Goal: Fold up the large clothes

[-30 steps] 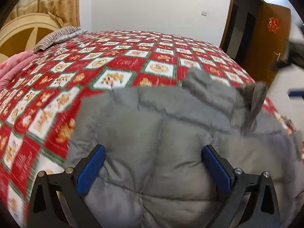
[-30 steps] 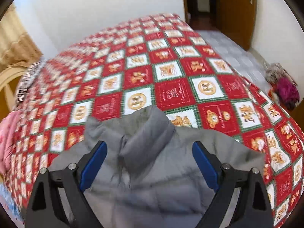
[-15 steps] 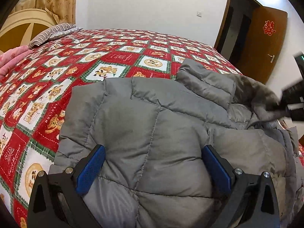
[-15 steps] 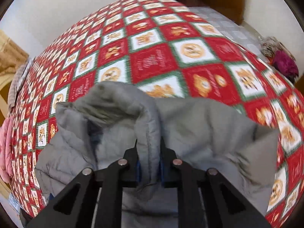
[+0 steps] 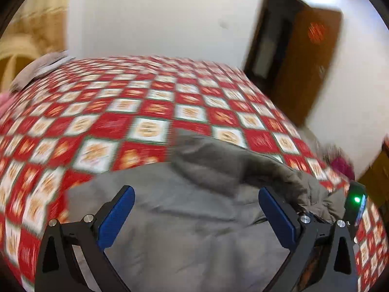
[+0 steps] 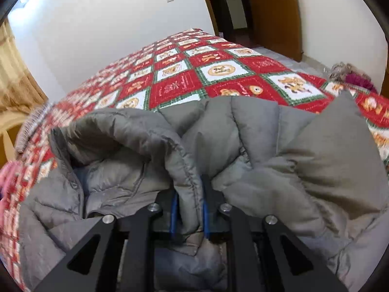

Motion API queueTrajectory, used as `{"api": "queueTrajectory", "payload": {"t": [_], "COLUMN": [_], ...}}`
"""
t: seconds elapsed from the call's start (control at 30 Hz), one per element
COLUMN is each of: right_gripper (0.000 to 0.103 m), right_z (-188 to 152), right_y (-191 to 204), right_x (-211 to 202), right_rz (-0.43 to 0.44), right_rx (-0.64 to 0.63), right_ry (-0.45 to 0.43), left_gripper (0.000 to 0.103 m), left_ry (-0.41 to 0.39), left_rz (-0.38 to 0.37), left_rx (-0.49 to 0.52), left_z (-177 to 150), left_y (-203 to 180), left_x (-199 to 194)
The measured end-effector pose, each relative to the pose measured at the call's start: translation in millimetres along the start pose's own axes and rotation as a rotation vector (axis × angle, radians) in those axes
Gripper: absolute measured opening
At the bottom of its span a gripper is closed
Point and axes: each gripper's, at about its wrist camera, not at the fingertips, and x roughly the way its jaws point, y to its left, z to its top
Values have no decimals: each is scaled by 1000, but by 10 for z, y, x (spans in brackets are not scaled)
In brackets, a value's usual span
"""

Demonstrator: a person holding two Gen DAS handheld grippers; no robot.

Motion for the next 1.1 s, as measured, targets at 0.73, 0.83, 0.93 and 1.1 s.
{"api": "queueTrajectory", "payload": {"t": [0.73,0.83,0.93,1.1], "right_gripper": [16,21,28,44], "right_z": [-103,-98,-71,22], "right_y": [-23,4,18,1], "right_x": [22,34,16,-690], "right_rz": [52,49,63,2], "right_rx": [46,31,23,35], "right_ry": [-19,-11,25,-163], "left_gripper": [11,13,13,13], "left_ry": [83,-4,-27,-38], "left_rz": [221,178,129,90], "left_rx": [-225,-299,-378,-406], "left_z": [-525,-748,-787,-798], "left_y": [602,656,762,806], "left_x": [588,567,538,536]}}
